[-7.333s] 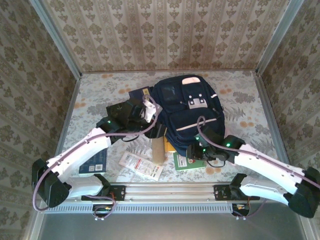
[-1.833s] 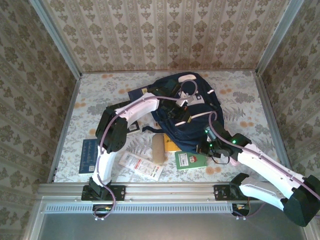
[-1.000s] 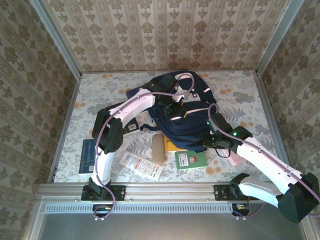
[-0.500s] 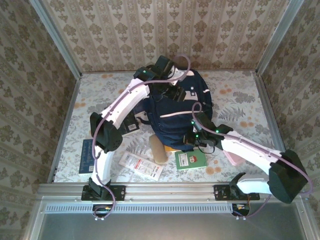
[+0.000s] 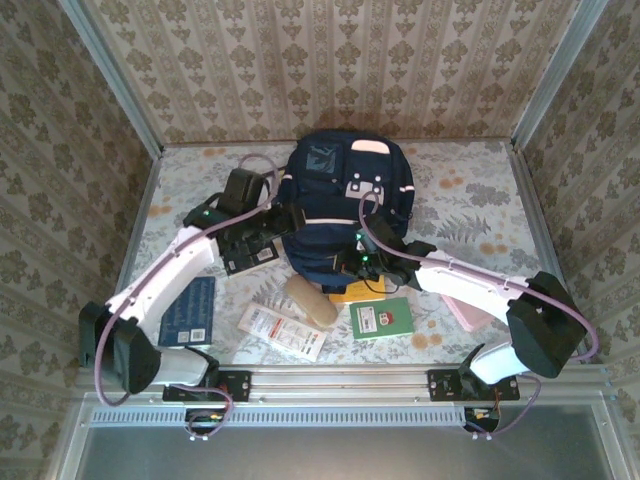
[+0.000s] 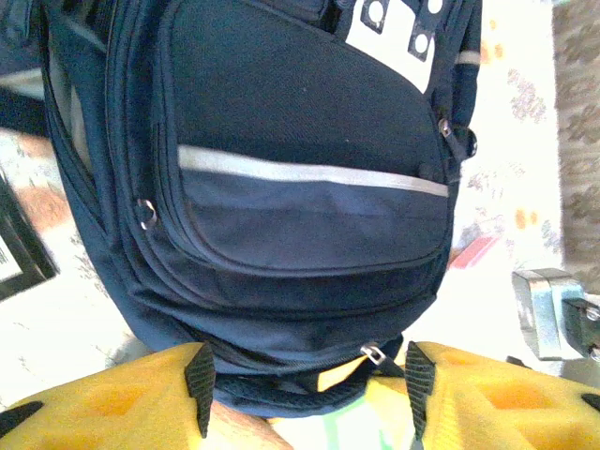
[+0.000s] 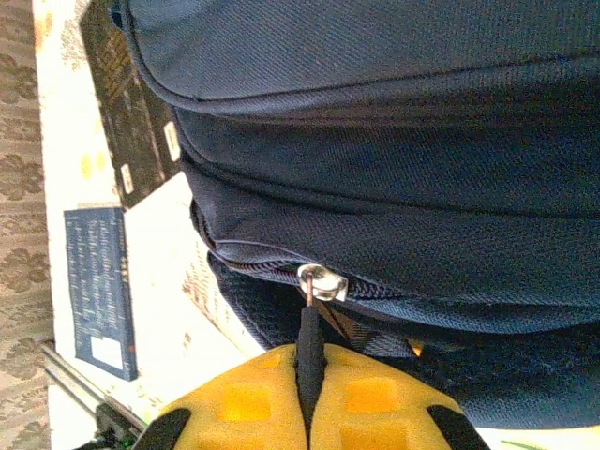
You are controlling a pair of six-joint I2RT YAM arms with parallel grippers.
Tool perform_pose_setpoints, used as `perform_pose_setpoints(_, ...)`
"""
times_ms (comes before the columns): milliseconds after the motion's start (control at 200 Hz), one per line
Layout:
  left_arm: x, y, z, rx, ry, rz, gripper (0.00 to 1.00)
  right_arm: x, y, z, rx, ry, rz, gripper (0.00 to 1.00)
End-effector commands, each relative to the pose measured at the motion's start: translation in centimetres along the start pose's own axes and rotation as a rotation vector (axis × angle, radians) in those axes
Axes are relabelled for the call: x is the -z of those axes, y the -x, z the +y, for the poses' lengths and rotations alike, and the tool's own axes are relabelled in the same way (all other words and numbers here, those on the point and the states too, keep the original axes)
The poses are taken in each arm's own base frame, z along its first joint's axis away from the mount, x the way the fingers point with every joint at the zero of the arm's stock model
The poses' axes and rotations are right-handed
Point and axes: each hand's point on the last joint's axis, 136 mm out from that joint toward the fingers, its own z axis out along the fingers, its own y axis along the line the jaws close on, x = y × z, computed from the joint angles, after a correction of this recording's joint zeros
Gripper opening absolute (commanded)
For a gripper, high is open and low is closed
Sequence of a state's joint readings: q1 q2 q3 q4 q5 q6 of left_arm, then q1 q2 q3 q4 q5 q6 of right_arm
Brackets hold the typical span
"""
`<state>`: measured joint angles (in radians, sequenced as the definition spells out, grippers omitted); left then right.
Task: Pack the student bag
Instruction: Unzip the student bag at the top-center of the table.
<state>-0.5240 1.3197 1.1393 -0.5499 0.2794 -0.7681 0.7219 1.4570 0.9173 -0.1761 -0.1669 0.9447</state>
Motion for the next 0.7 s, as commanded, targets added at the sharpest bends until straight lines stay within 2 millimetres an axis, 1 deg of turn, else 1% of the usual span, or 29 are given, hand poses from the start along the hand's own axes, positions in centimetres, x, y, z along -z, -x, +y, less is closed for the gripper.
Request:
perform_pose_setpoints(0,-0.9,-0.7,0.8,0.253,-0.041,-0.031,0.59,0.0,1.8,3.4,-0.005,0.110,-0.042,0.00)
perform_pose_setpoints(75,-1.8,-1.3,1.1,0.348,-0.076,-0.028,0.59,-0.4,1.5,3.4,-0.005,0.111,-0.030,0.00)
perform_pose_setpoints(145,-2.9,-1.6,1.4,0.397,-0.091,-0.012,0.58,-0.8,1.1,3.2,-0.004,0.105,-0.019,0.00)
perform_pose_setpoints(255,-4.6,-2.0,1.6,0.412,-0.077,0.029,0.57,-1.1,0.5,3.1,0.008,0.105,0.003,0.00)
perform_pose_setpoints(410,-6.5,-2.9,1.2,0.443,-0.084,0.072,0.55,-1.3,0.0,3.0,0.026,0.097,0.009,0.00)
perform_pose_setpoints(555,-7.9,-4.4,0.6,0.464,-0.088,0.128,0.54,-1.5,-0.1,2.6,0.036,0.083,0.009,0.00)
perform_pose_setpoints(695,-8.2,-5.4,0.2,0.467,-0.076,0.156,0.53,-1.9,-0.3,2.2,0.042,0.068,0.013,0.00)
